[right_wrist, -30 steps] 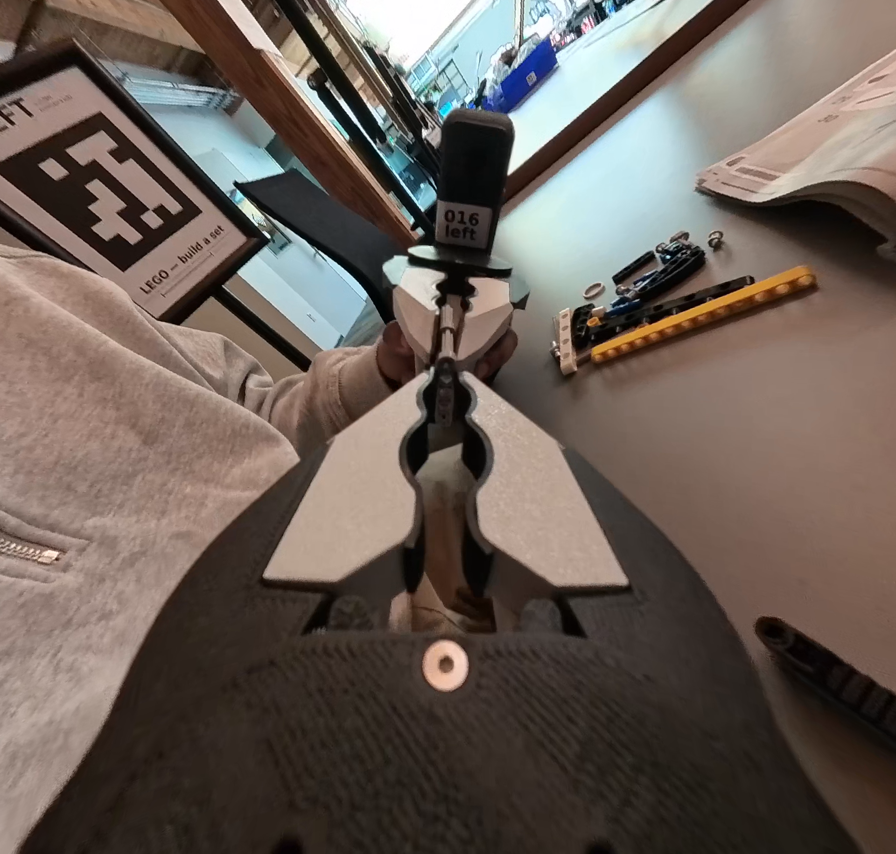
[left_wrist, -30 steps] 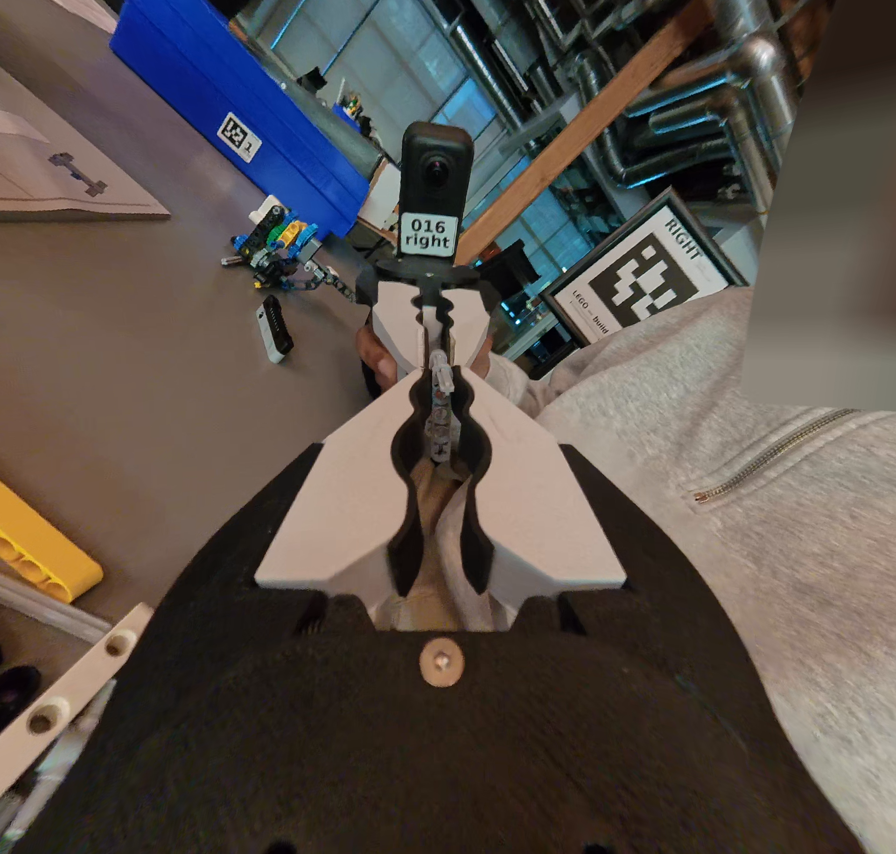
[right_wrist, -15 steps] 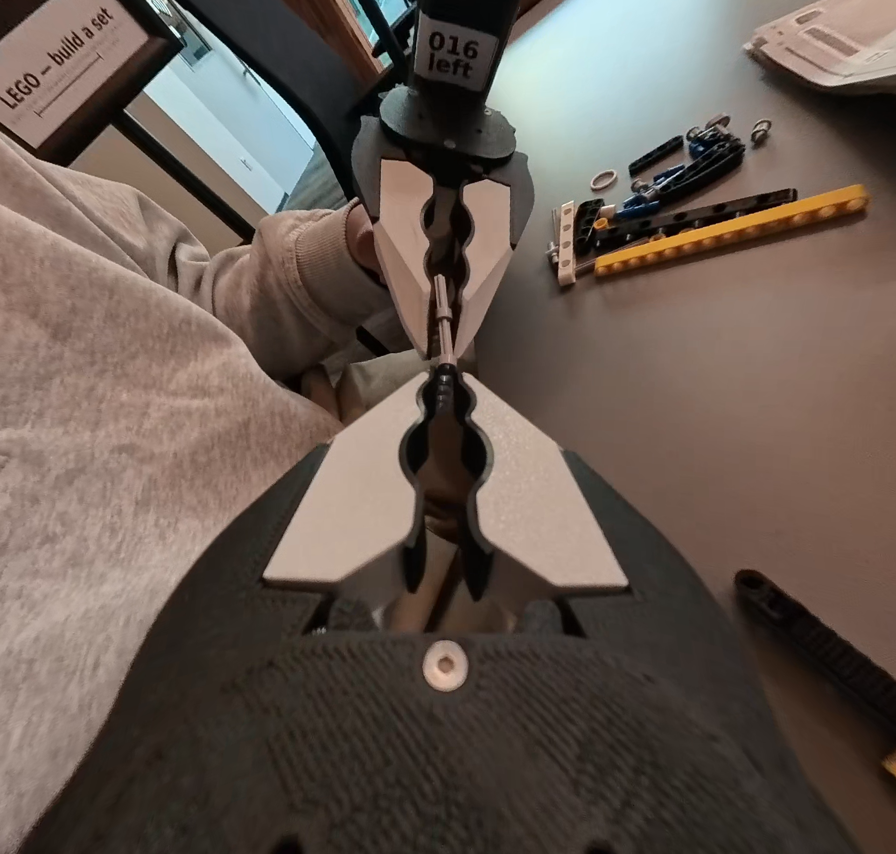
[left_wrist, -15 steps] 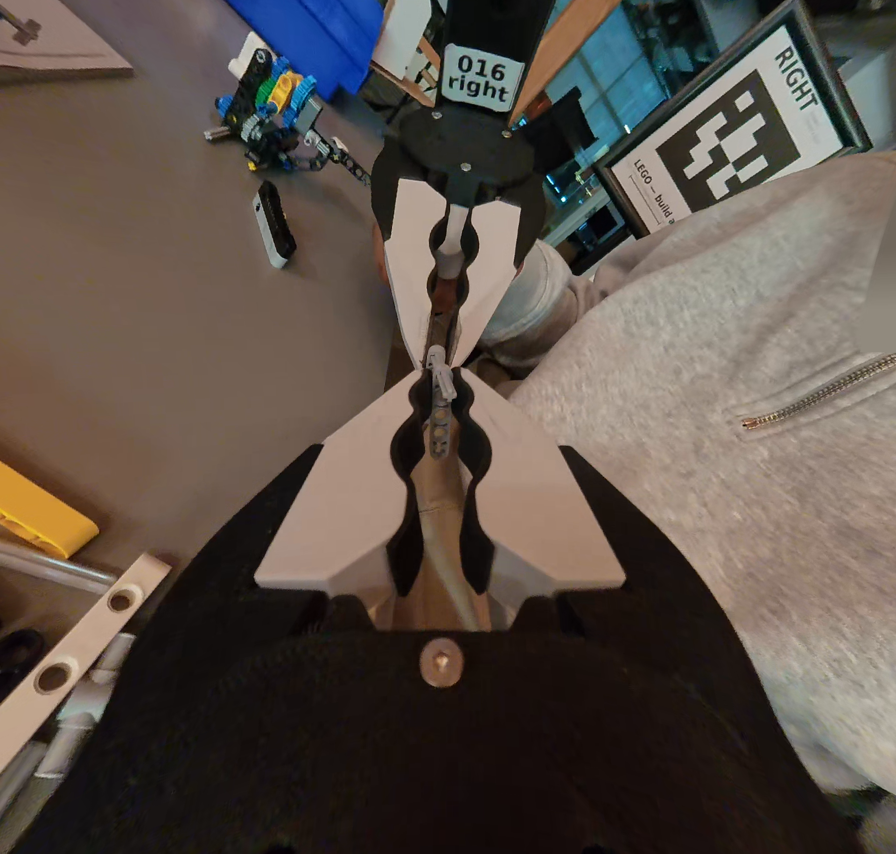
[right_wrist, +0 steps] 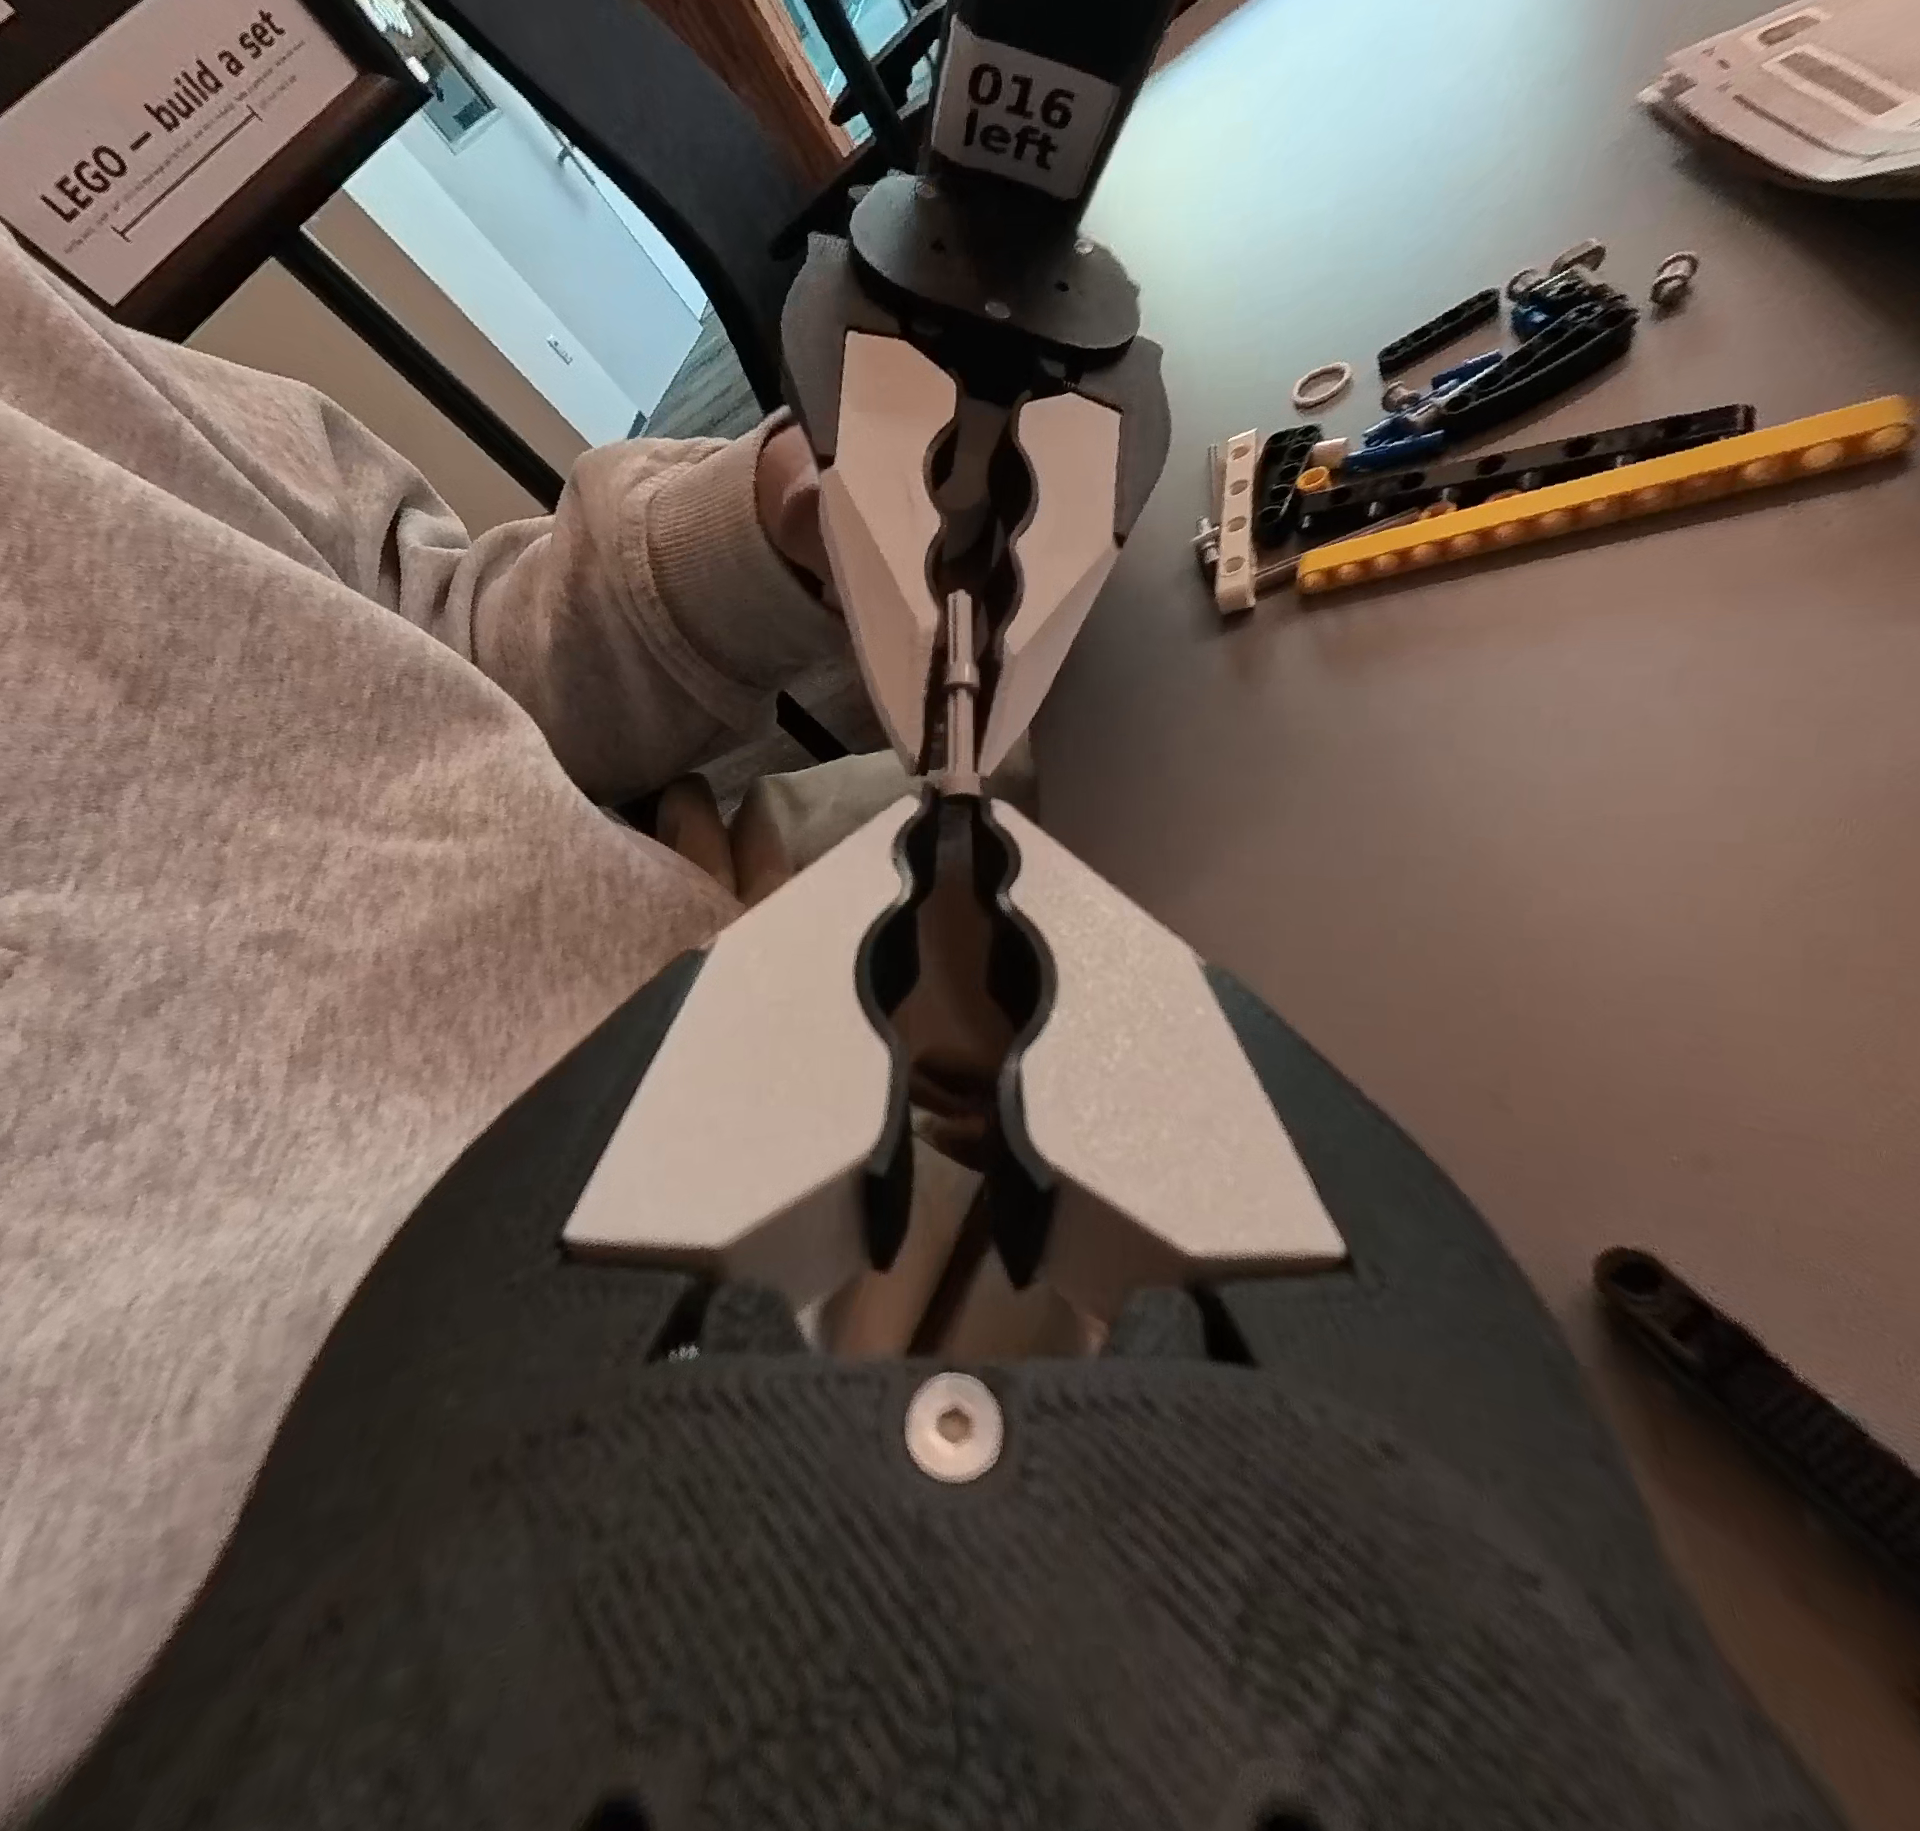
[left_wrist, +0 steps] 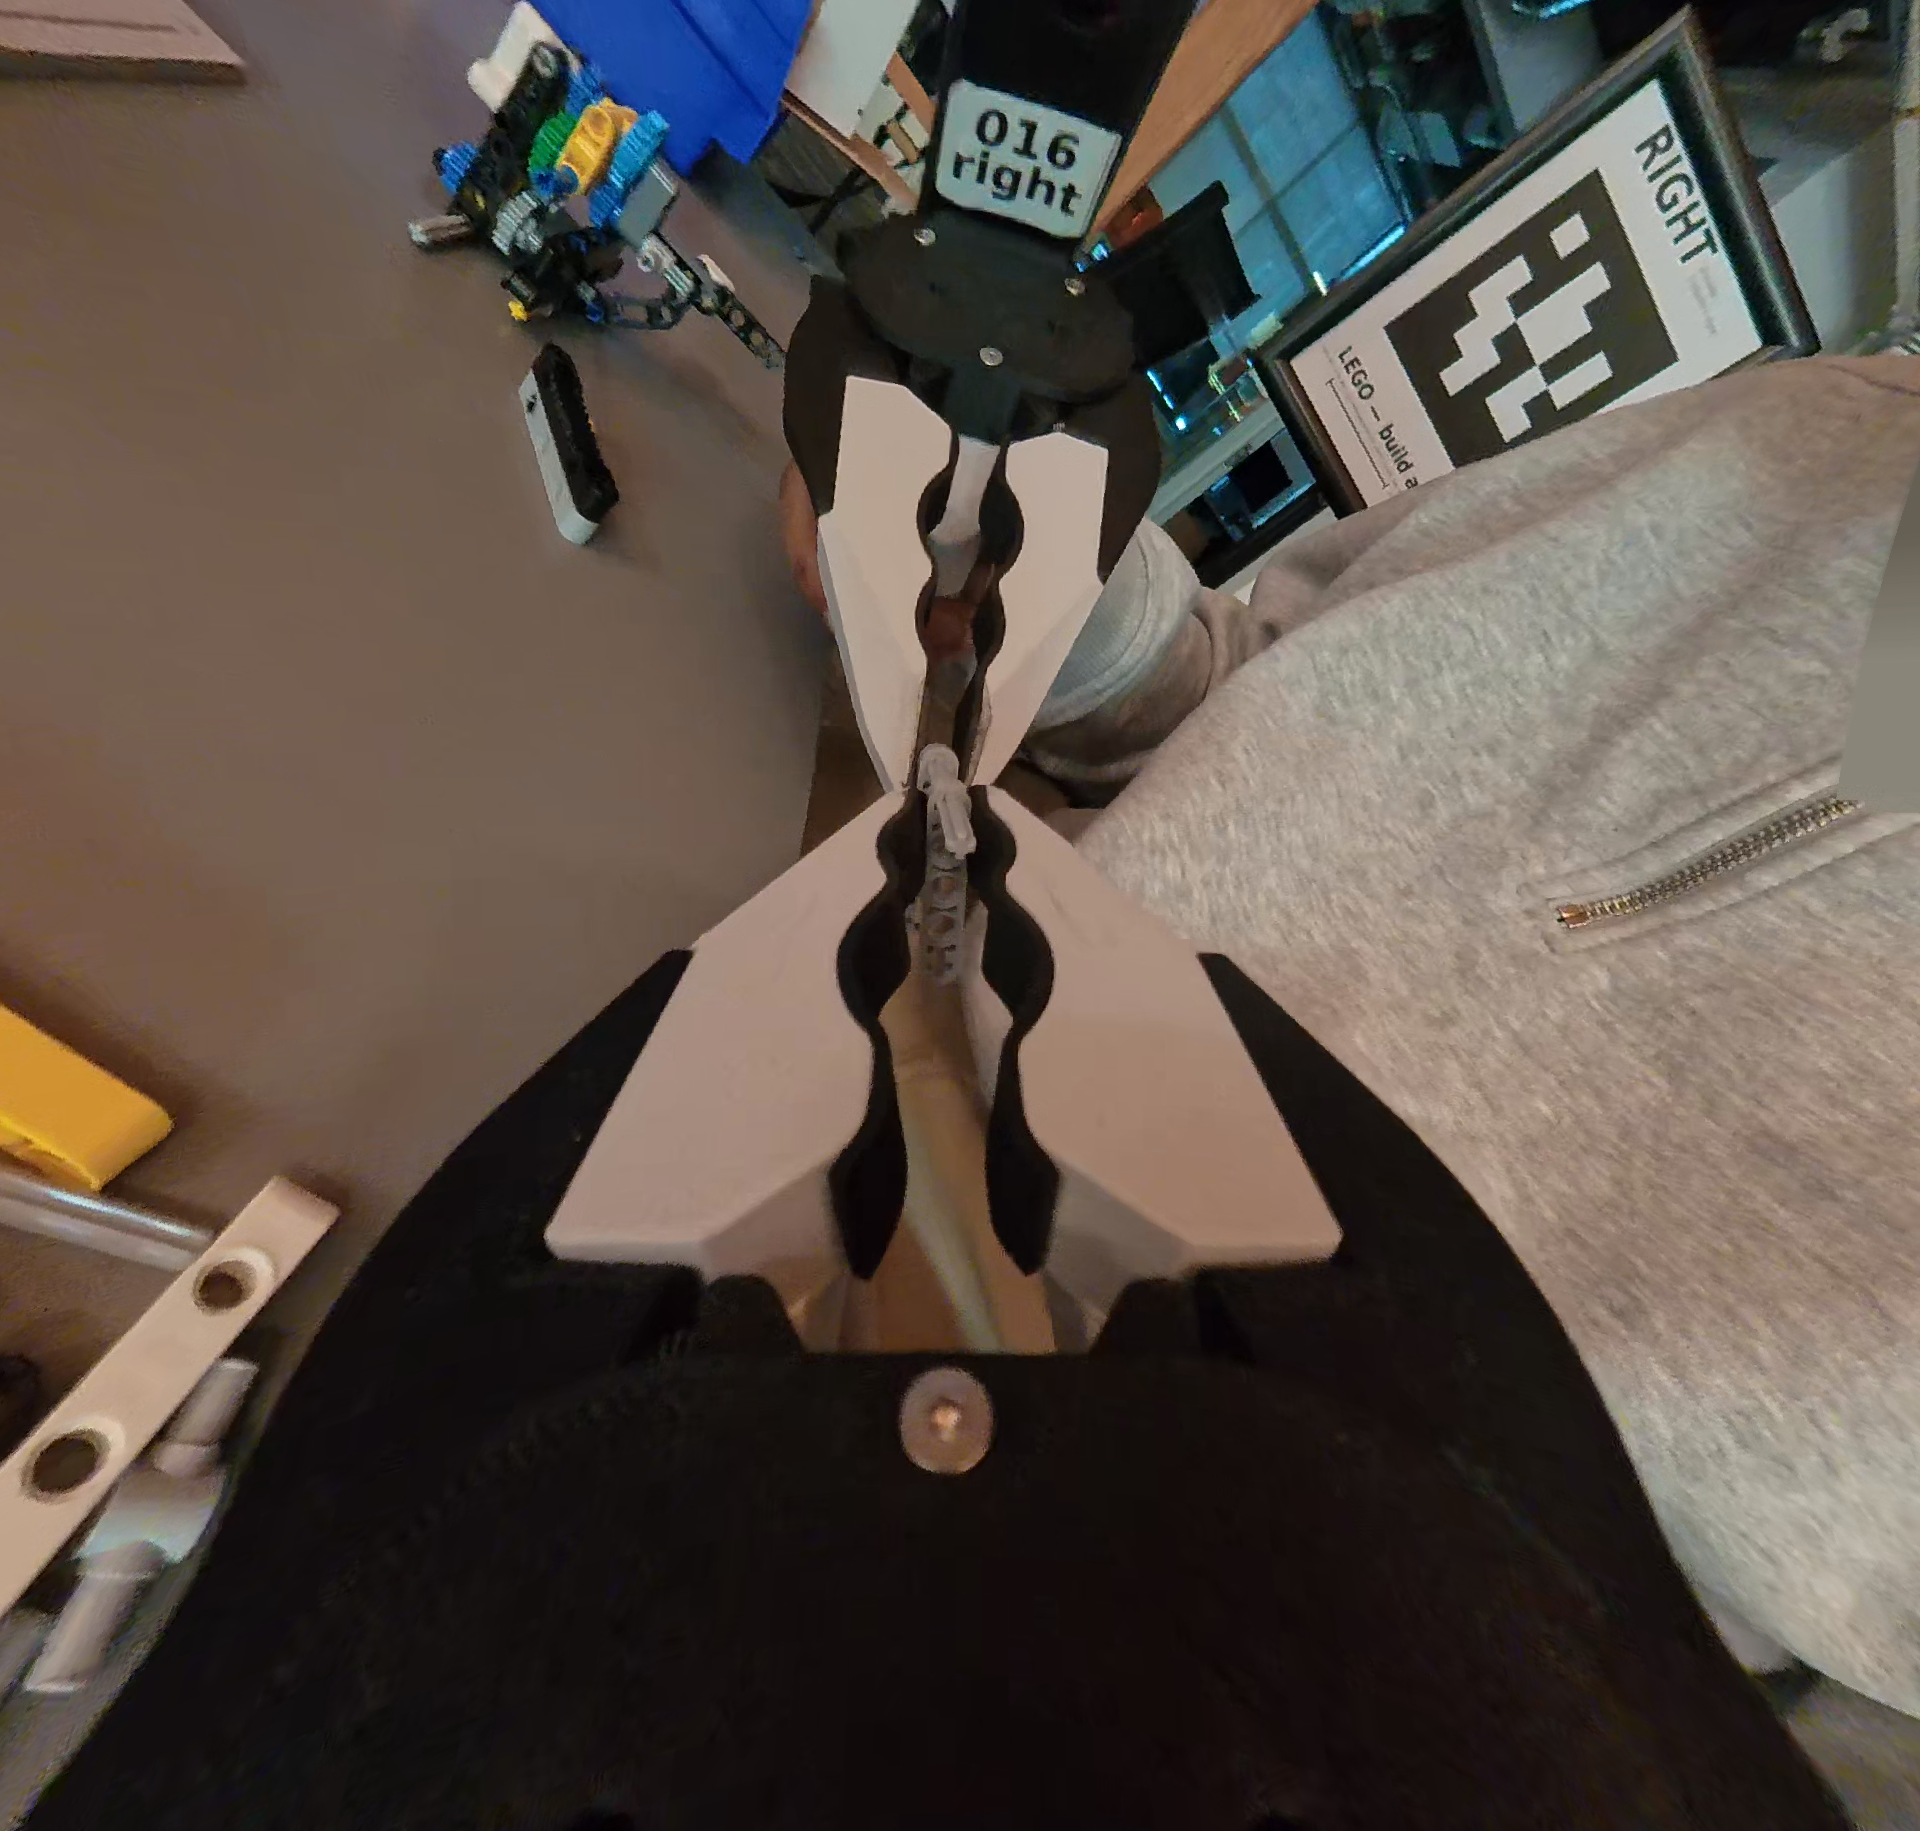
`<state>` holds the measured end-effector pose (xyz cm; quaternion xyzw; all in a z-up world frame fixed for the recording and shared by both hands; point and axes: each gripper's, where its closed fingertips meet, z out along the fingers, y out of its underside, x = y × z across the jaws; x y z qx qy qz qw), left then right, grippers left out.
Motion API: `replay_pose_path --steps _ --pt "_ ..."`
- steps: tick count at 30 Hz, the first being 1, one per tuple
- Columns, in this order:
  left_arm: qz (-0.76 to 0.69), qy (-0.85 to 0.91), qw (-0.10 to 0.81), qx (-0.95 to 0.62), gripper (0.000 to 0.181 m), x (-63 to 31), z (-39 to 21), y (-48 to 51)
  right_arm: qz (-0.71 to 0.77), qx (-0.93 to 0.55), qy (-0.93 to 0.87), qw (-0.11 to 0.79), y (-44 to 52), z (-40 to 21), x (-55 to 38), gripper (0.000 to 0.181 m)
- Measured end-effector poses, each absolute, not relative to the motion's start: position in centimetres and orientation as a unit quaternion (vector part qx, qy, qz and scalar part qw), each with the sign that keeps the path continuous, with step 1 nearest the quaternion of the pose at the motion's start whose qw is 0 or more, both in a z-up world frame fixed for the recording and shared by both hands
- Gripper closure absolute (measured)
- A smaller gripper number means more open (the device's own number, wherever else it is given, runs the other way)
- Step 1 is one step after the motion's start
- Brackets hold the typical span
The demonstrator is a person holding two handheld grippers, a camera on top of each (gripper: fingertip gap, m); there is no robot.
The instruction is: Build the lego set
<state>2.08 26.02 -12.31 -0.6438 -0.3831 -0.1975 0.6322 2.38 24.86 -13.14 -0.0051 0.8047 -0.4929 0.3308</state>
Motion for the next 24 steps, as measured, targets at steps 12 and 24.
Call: replay_pose_path --steps 12,24 --pt "-0.149 -0.425 0.628 -0.635 0.177 0.5 -12.8 25.5 -0.526 0.063 0.793 0.300 24.1 -13.0 -0.2 0.176" --pt "-0.116 -0.468 0.630 -0.609 0.177 -0.7 -13.2 23.4 -0.478 0.123 0.837 0.238 23.9 -15.8 -1.5 0.175"
